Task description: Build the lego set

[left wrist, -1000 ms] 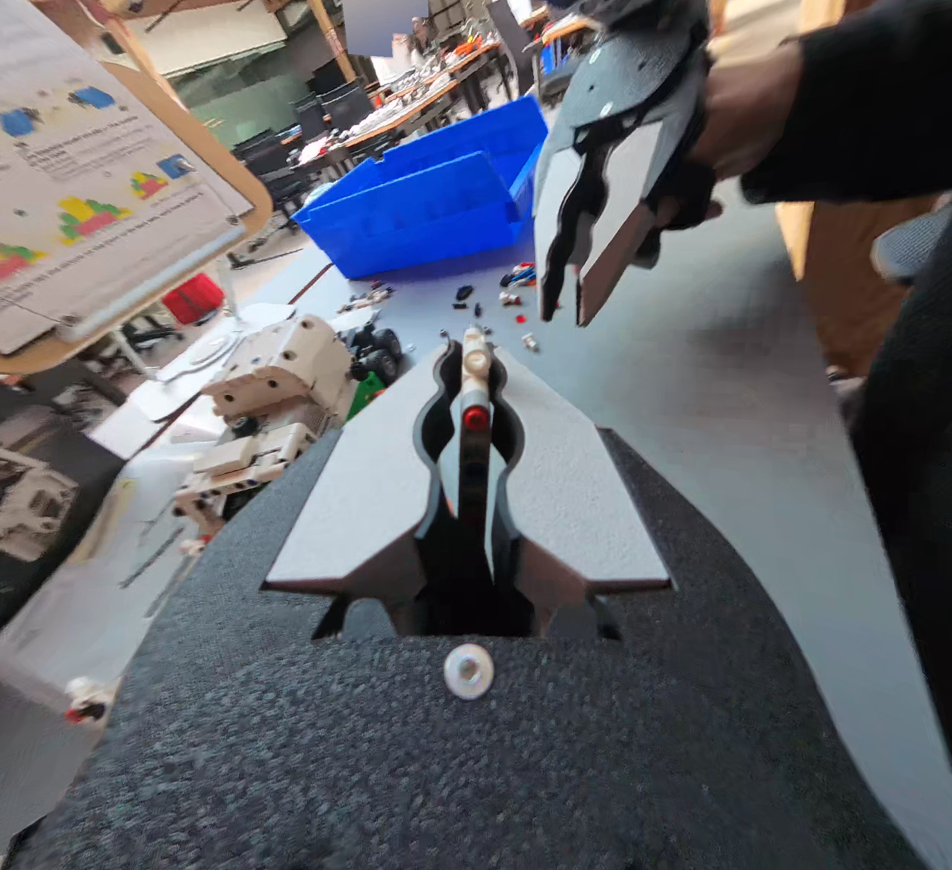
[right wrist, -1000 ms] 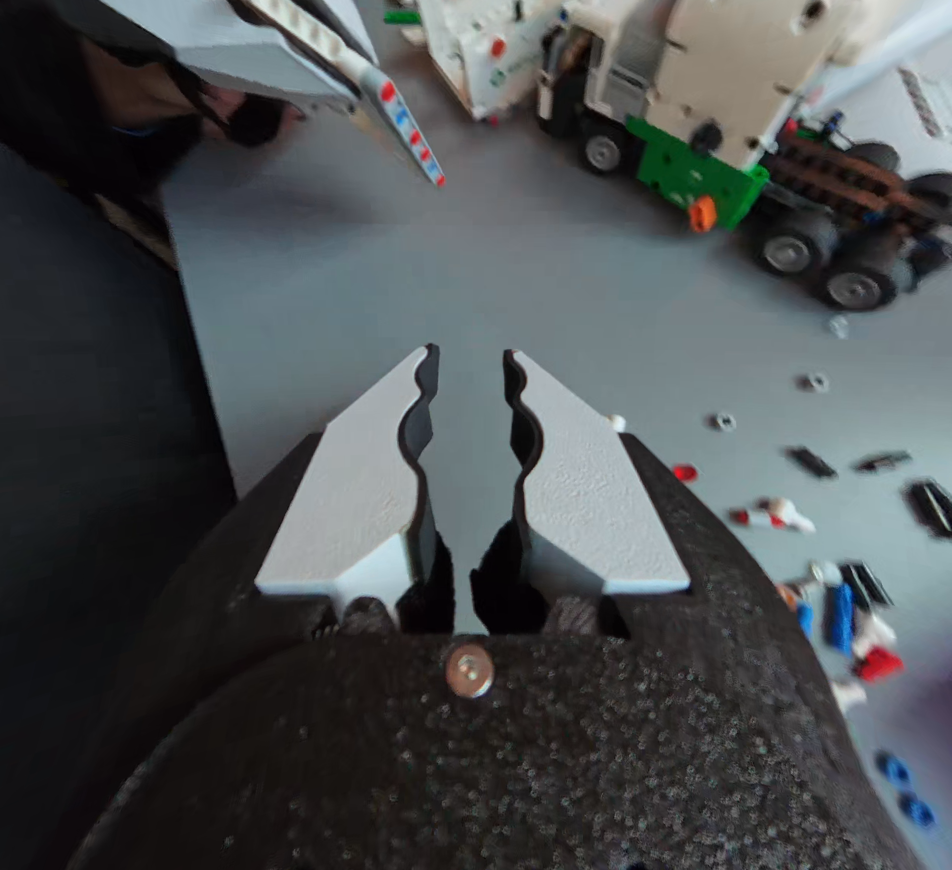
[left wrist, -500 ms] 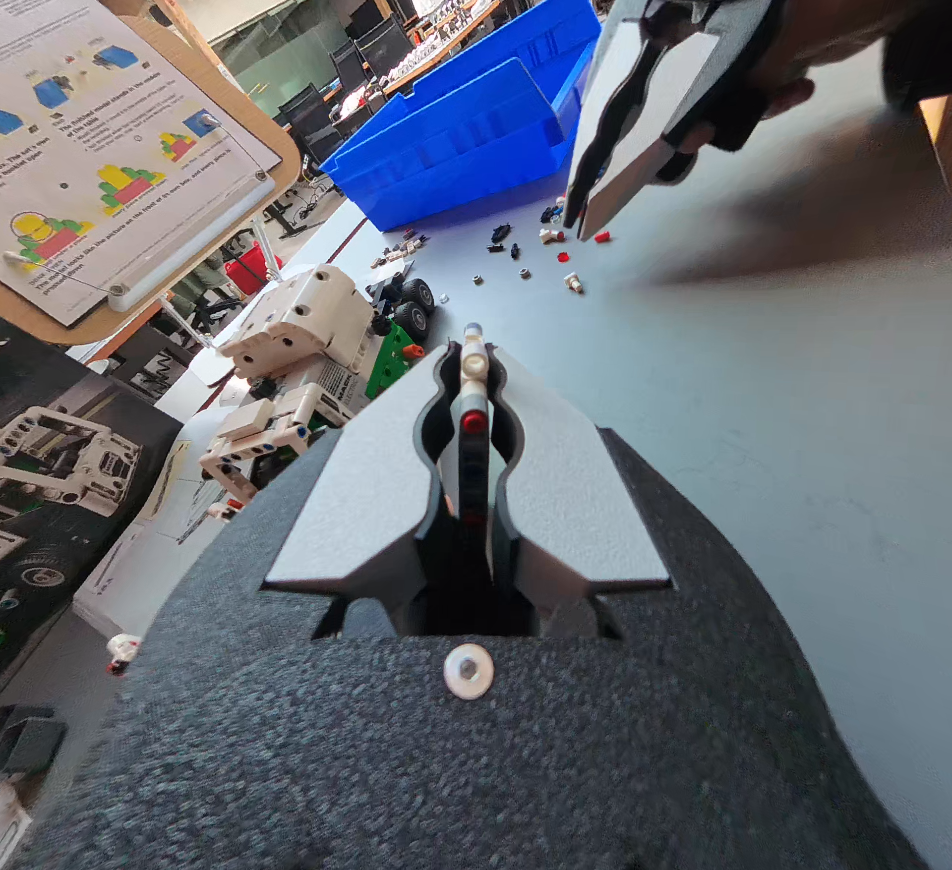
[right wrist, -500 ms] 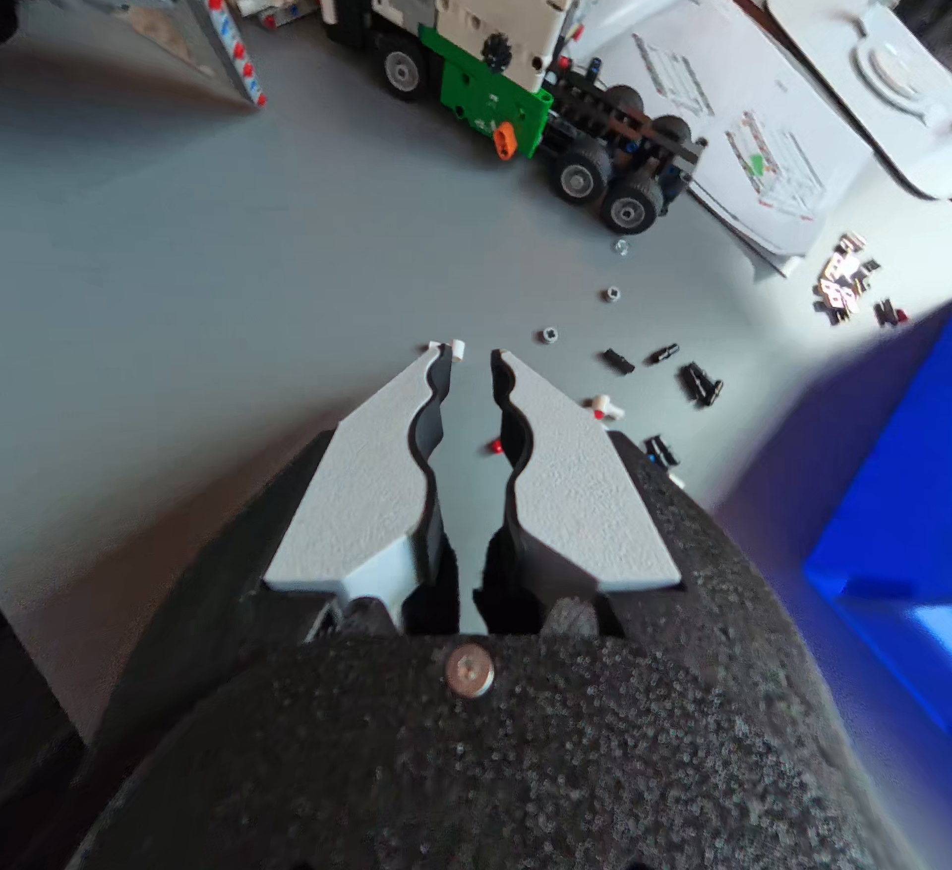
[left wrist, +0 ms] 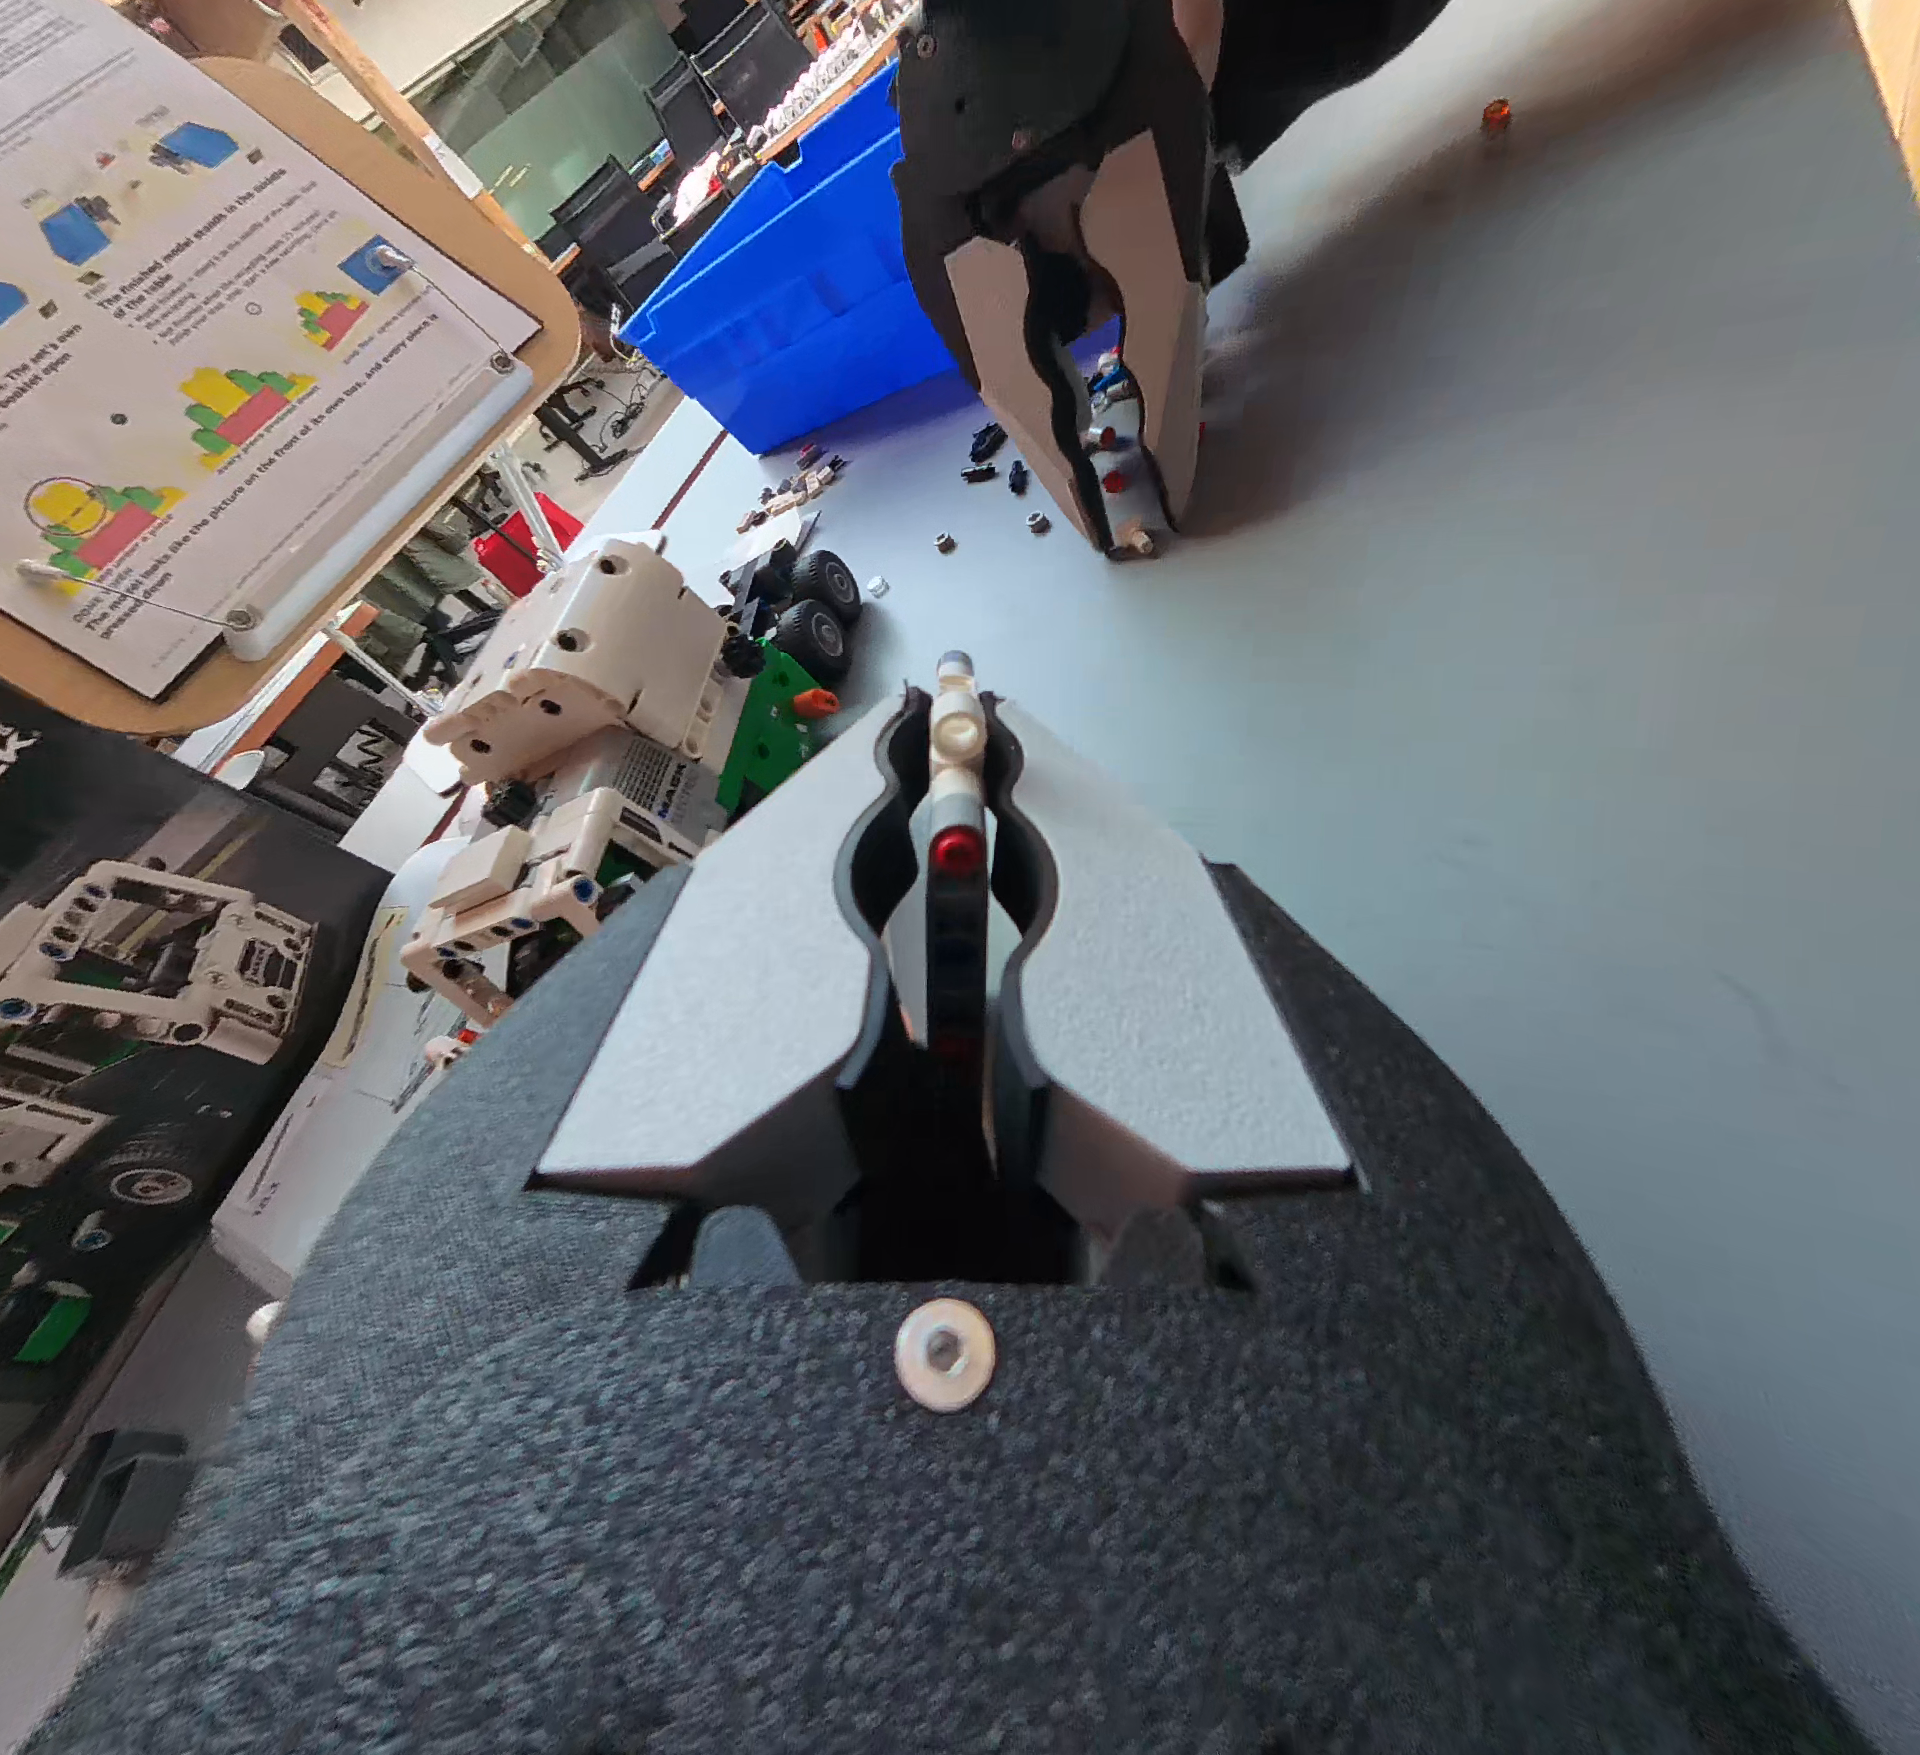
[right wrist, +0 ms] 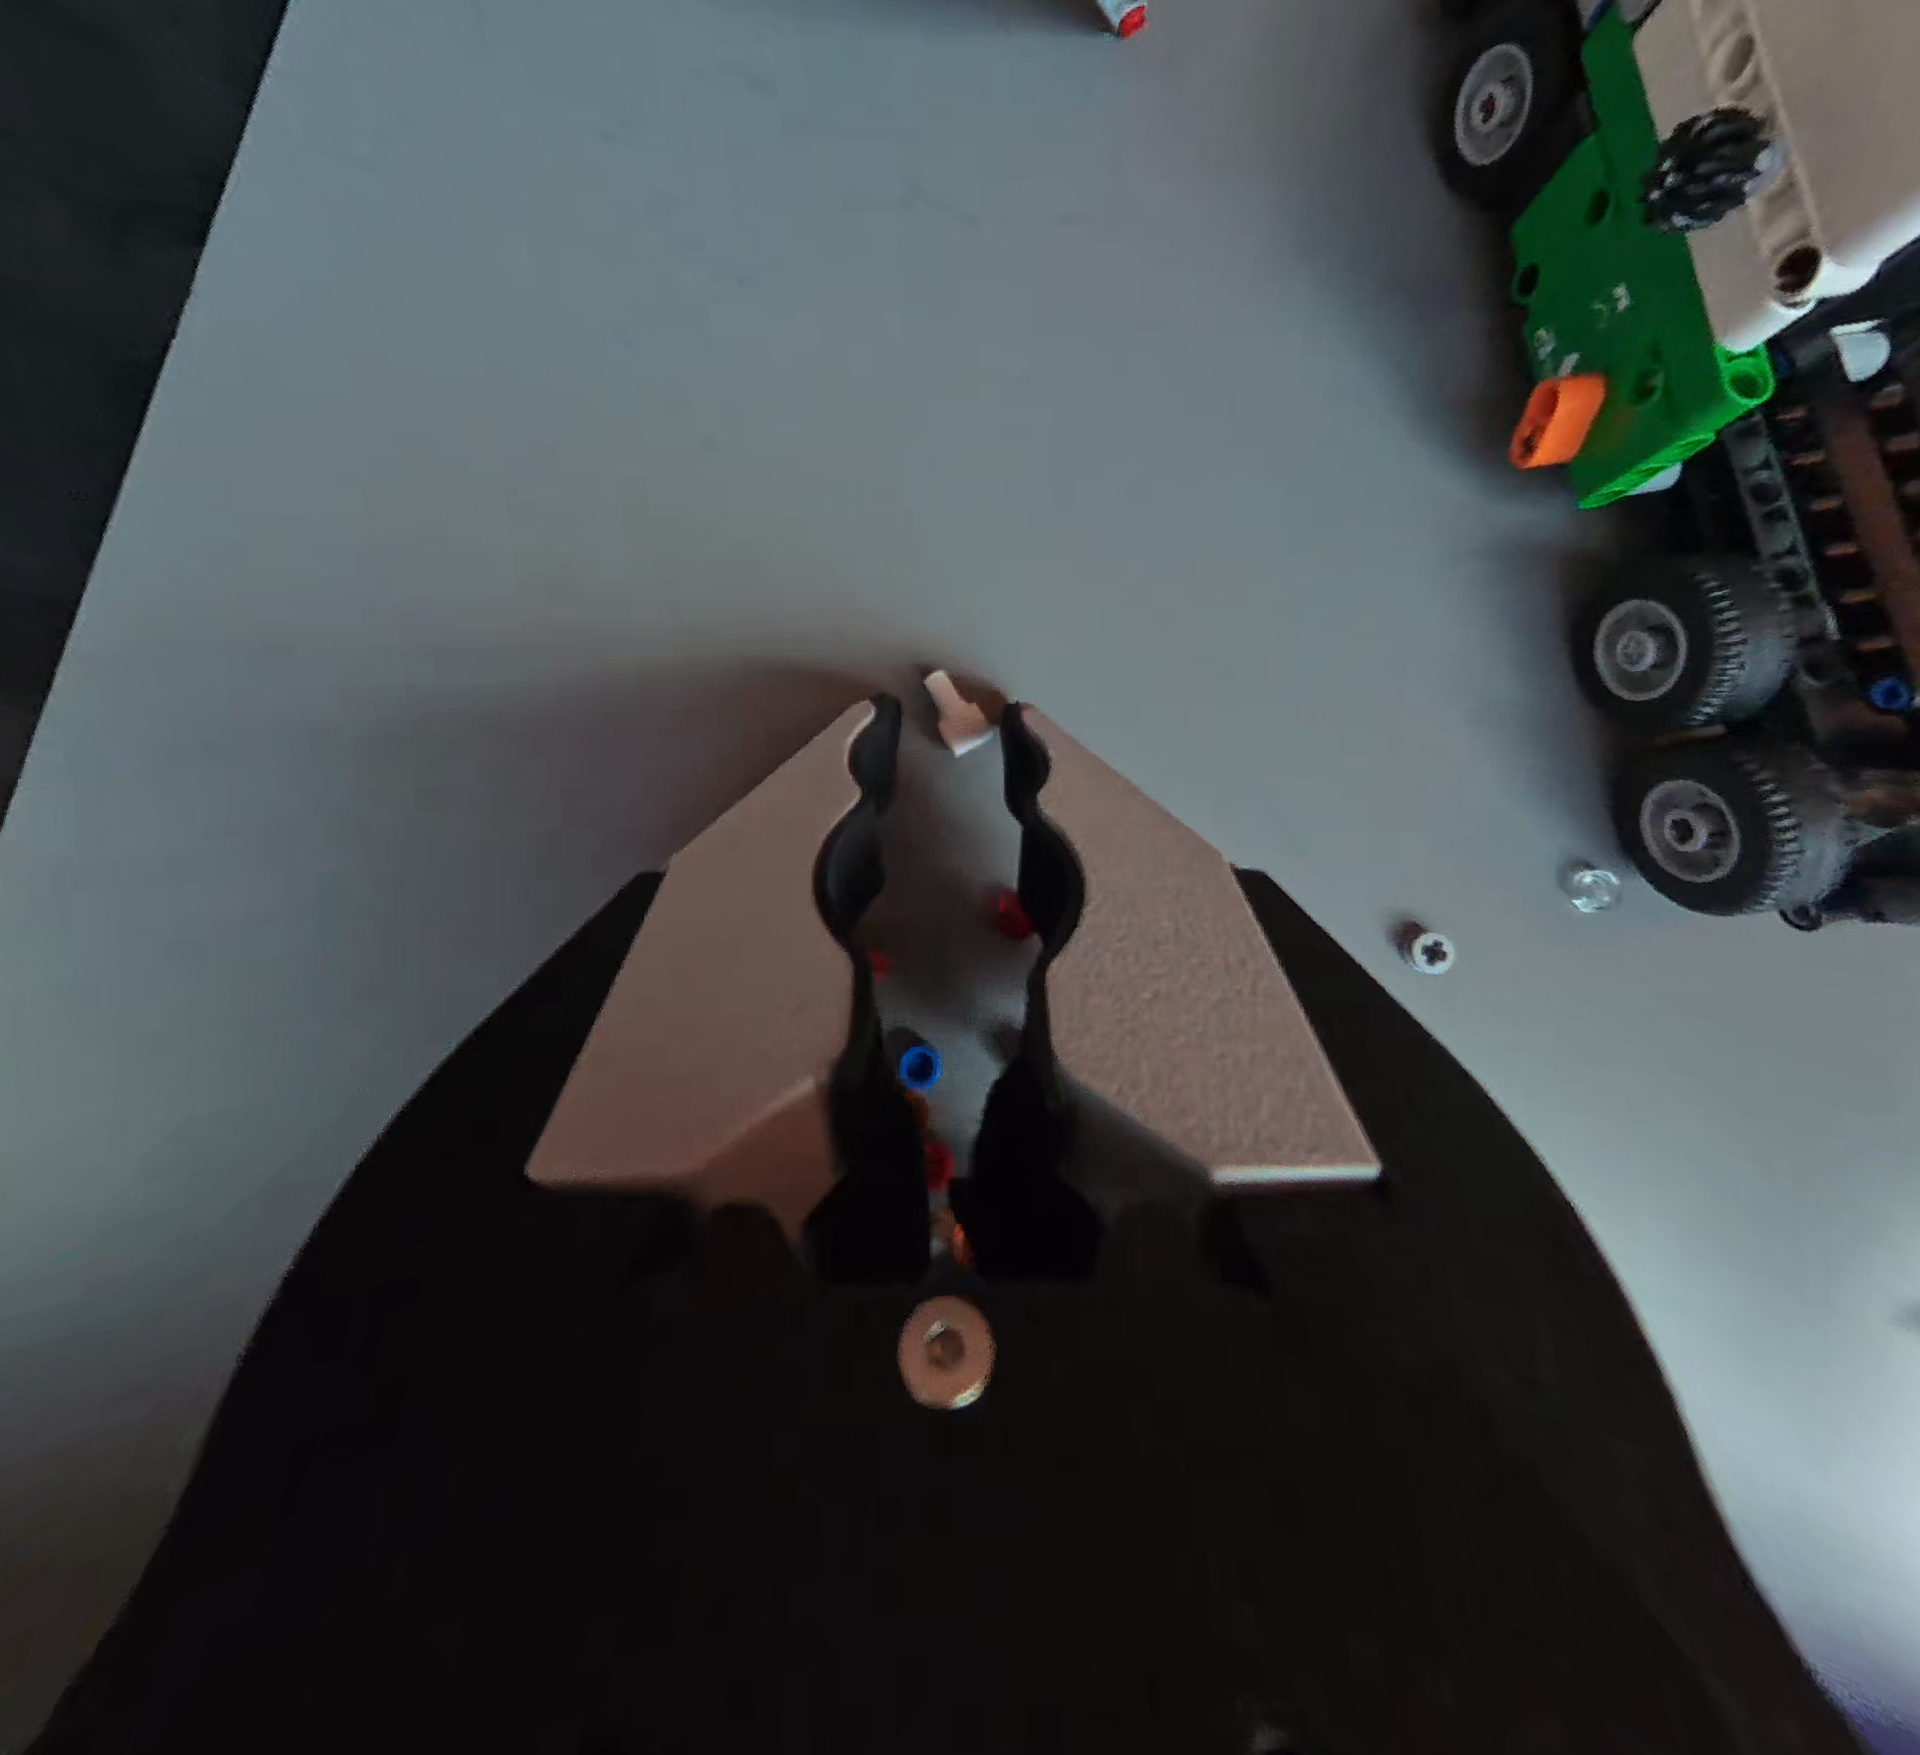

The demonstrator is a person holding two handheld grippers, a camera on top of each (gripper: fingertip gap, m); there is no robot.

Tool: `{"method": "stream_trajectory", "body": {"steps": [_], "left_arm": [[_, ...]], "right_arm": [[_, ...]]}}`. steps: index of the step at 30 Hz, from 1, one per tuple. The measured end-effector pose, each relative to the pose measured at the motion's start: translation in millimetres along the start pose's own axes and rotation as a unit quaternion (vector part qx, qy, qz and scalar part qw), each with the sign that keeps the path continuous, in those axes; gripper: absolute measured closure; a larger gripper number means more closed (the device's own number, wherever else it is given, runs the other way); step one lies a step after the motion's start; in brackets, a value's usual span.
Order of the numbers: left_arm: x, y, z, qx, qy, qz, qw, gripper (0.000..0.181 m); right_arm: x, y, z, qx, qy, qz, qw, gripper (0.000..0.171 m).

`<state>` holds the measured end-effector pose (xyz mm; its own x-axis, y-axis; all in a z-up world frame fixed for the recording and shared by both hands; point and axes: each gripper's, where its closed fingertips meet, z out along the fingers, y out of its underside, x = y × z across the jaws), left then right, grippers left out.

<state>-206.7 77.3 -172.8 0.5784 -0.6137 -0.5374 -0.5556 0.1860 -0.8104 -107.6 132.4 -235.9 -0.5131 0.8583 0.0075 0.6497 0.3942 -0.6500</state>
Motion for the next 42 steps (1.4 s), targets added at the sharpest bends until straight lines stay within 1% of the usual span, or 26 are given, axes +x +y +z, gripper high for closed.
{"method": "stream_trajectory", "body": {"steps": [3,8,10,14,15,17,19,21,22,25,29,34,42], "left_arm": [[0,2,1,-0.007,-0.006,0.008,1.000,0.176],[-2,2,4,-0.009,-0.008,0.008,1.000,0.176],[-4,5,6,-0.019,-0.016,0.016,1.000,0.176],[-2,14,12,-0.051,-0.039,0.090,0.994,0.176],[0,15,14,-0.056,-0.042,0.109,0.992,0.176],[5,18,17,-0.074,-0.048,0.152,0.984,0.176],[9,23,19,-0.093,-0.055,0.206,0.973,0.176],[13,25,20,-0.104,-0.061,0.240,0.963,0.176],[15,25,20,-0.106,-0.062,0.251,0.960,0.176],[22,24,20,-0.101,-0.059,0.292,0.949,0.176],[25,24,20,-0.103,-0.067,0.327,0.937,0.176],[29,29,21,-0.118,-0.072,0.360,0.923,0.176],[30,29,21,-0.126,-0.076,0.377,0.915,0.176]], "right_arm": [[1,-1,1,0.015,0.003,-0.011,1.000,0.163],[-6,-7,6,0.030,0.005,-0.002,1.000,0.165],[-7,-11,8,0.021,0.003,0.060,0.998,0.165],[-15,-57,10,0.092,0.041,0.162,0.982,0.165],[-14,-66,14,0.104,0.062,0.195,0.973,0.165],[-18,-86,23,0.144,0.079,0.255,0.953,0.165],[-13,-90,31,0.153,0.124,0.294,0.935,0.165],[-12,-98,34,0.181,0.139,0.321,0.919,0.166],[-12,-97,36,0.176,0.145,0.337,0.913,0.165],[-15,-91,44,0.145,0.166,0.333,0.917,0.165],[-18,-89,48,0.119,0.162,0.326,0.924,0.165],[-18,-89,49,0.113,0.165,0.326,0.924,0.166],[-18,-87,51,0.103,0.172,0.339,0.919,0.166]]}}
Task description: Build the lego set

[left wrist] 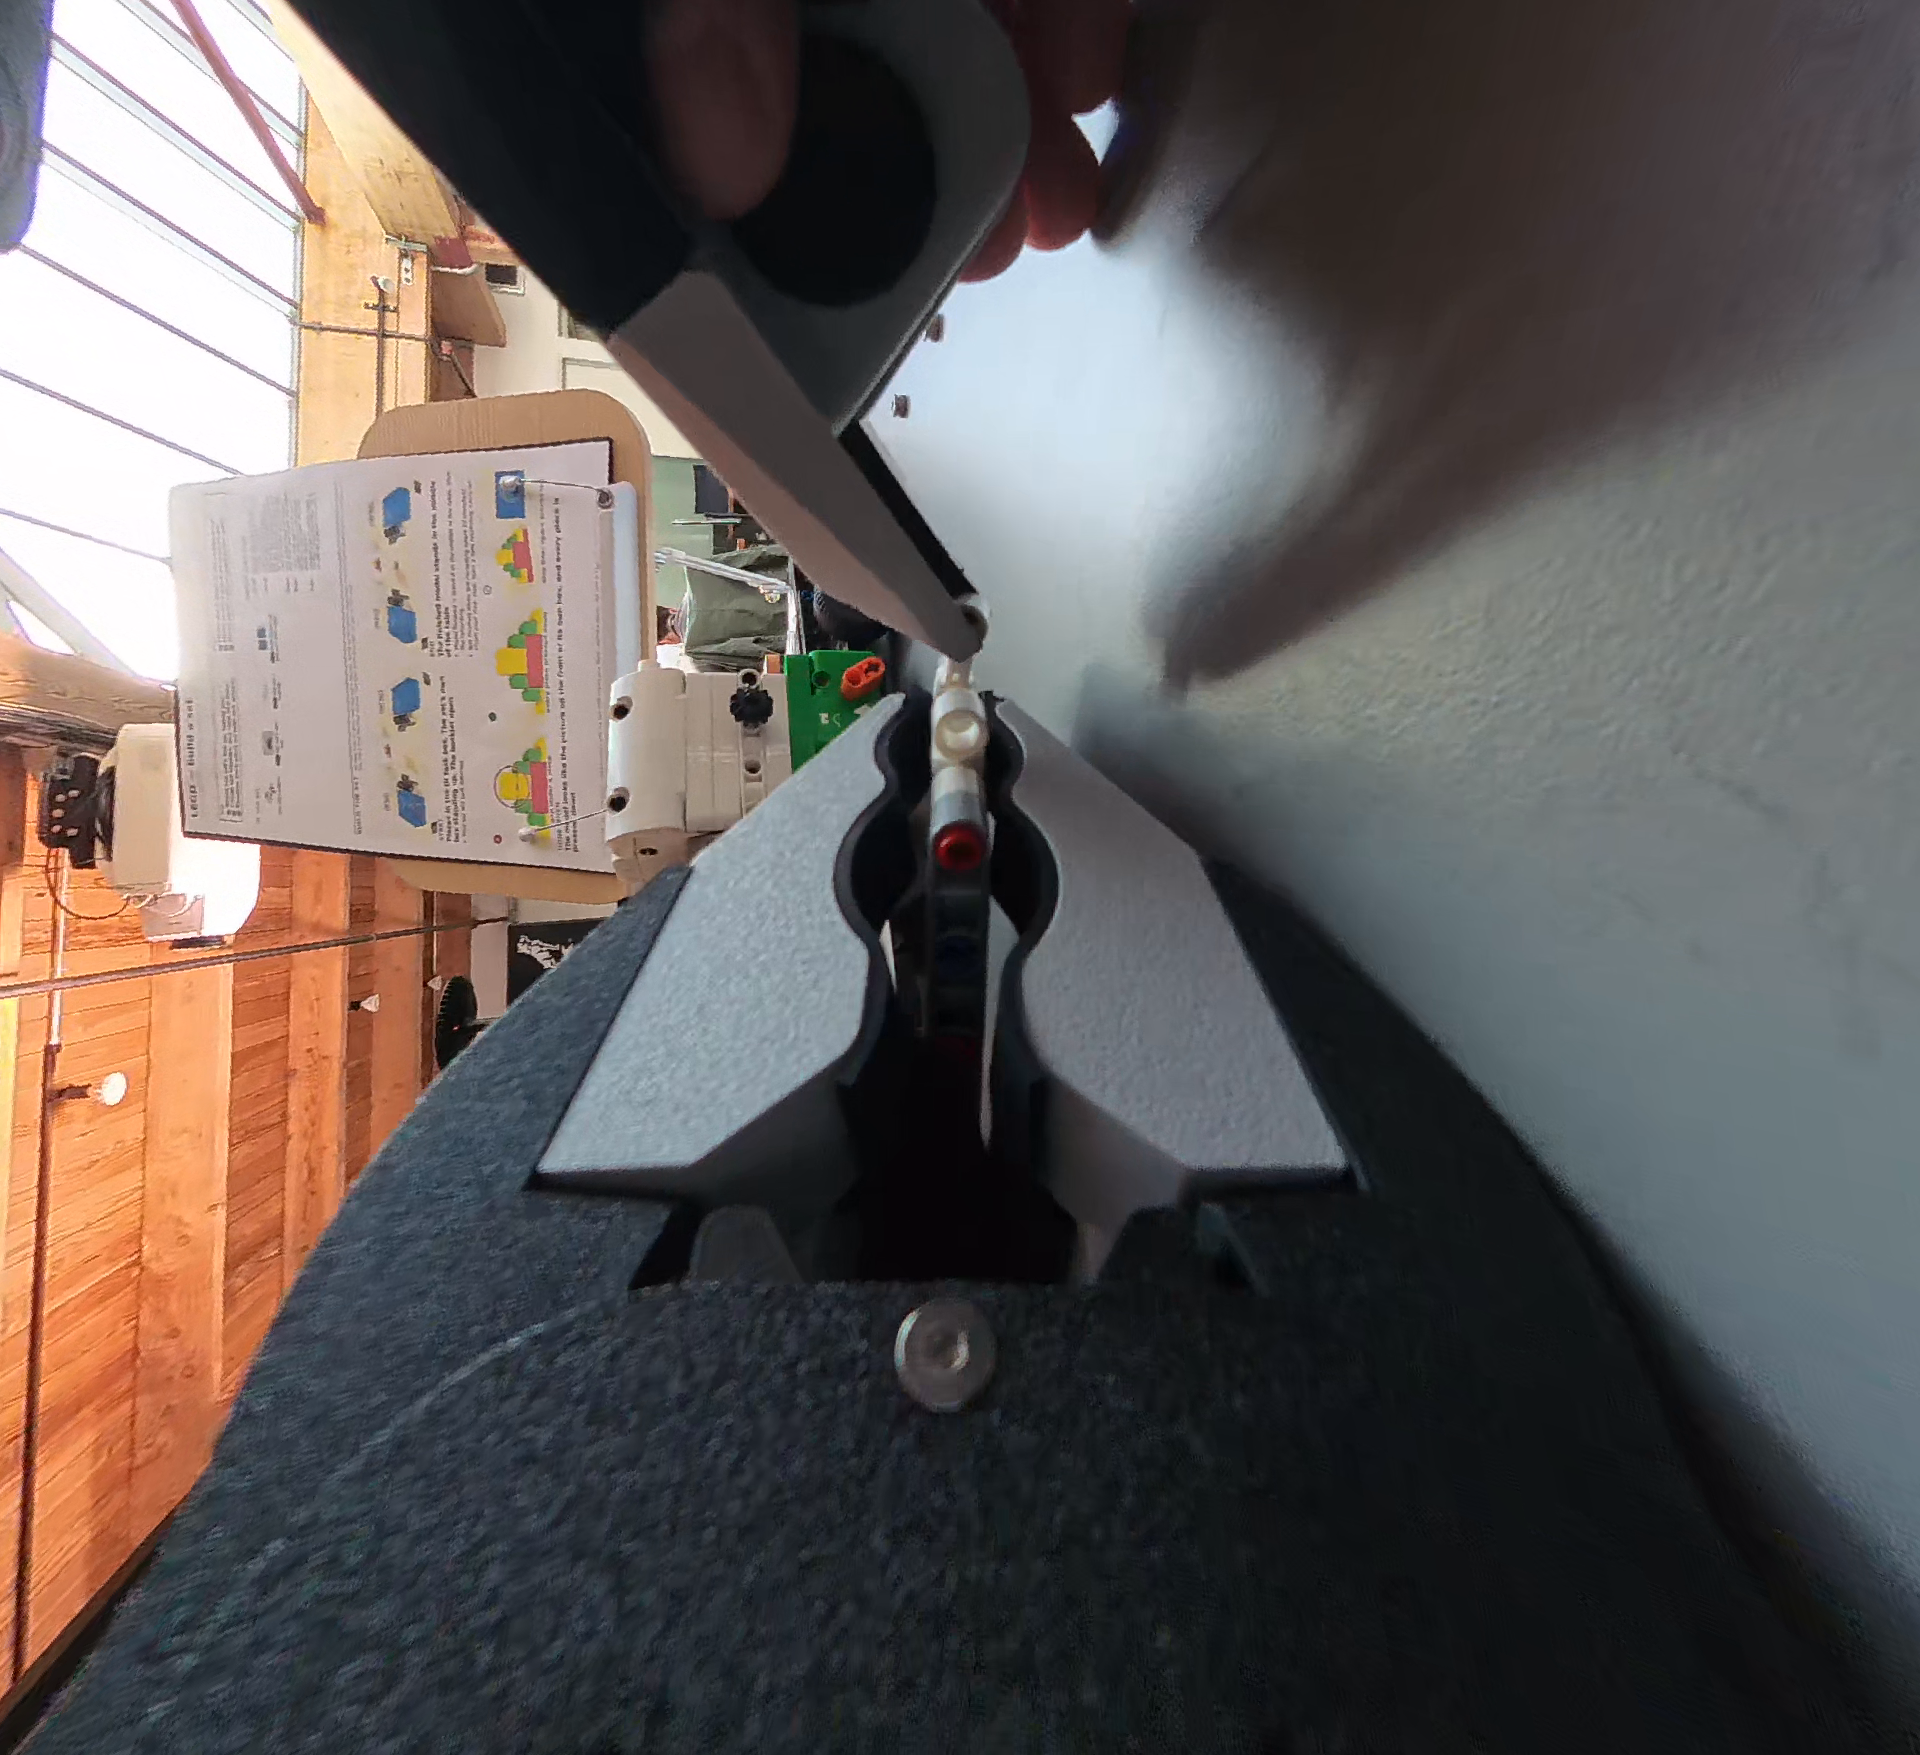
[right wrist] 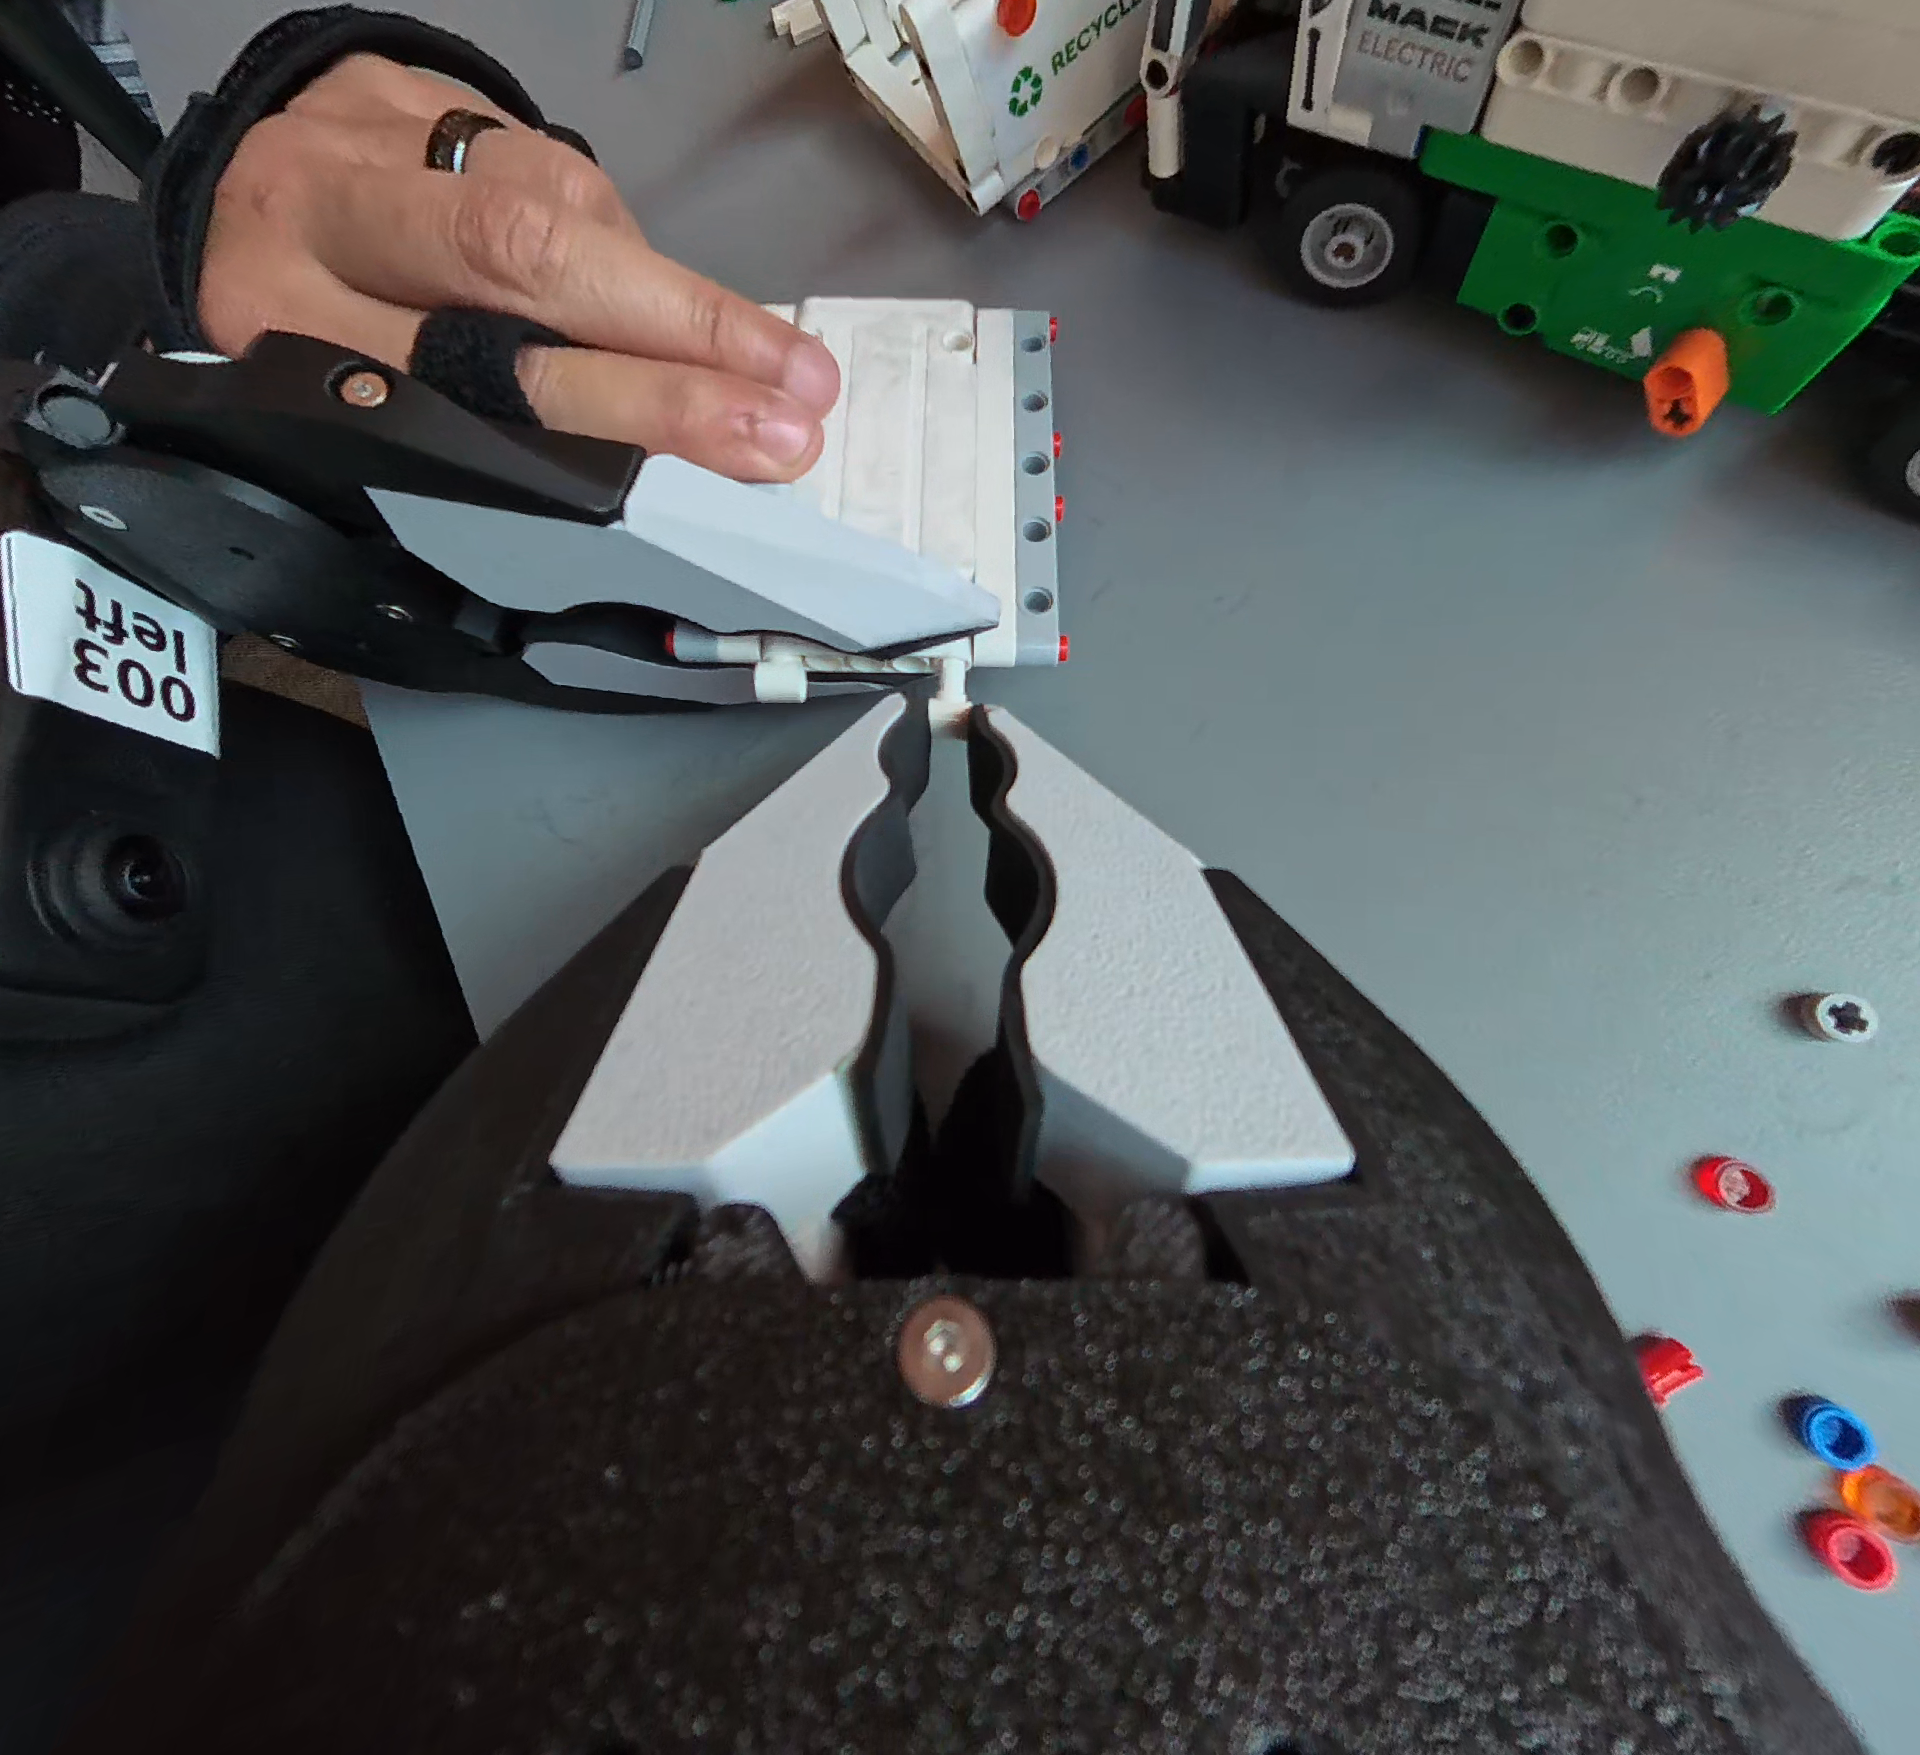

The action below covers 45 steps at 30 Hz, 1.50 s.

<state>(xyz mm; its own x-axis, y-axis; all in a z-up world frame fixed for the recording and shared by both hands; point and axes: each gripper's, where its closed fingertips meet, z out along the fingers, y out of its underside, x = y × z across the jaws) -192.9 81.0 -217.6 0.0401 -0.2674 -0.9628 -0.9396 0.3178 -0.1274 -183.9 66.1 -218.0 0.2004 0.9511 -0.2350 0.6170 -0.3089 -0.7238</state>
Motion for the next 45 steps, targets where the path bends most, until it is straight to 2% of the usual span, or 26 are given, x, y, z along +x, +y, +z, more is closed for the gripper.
{"method": "stream_trajectory", "body": {"steps": [3,12,19,26,33,43,45], "left_arm": [[-1,0,0,-0.006,-0.006,0.022,1.000,0.176],[-5,-1,1,-0.014,-0.020,0.069,0.997,0.176],[-3,-2,3,-0.013,-0.008,0.078,0.997,0.176],[5,-5,6,0.002,0.035,0.127,0.991,0.176],[7,-9,8,0.001,0.043,0.019,0.999,0.176],[-12,-12,6,0.021,0.038,-0.113,0.993,0.176],[-17,-13,5,0.023,0.030,-0.116,0.993,0.176]], "right_arm": [[0,0,1,-0.009,0.004,0.001,1.000,0.166],[3,-2,-3,-0.009,0.052,-0.081,0.995,0.166],[3,-1,-3,0.002,0.032,-0.051,0.998,0.166],[5,4,-1,-0.031,0.004,-0.017,0.999,0.166],[7,5,0,-0.011,0.038,-0.034,0.999,0.166],[4,-13,-14,0.099,0.040,-0.018,0.994,0.165],[2,-16,-17,0.125,0.042,-0.027,0.991,0.165]]}}
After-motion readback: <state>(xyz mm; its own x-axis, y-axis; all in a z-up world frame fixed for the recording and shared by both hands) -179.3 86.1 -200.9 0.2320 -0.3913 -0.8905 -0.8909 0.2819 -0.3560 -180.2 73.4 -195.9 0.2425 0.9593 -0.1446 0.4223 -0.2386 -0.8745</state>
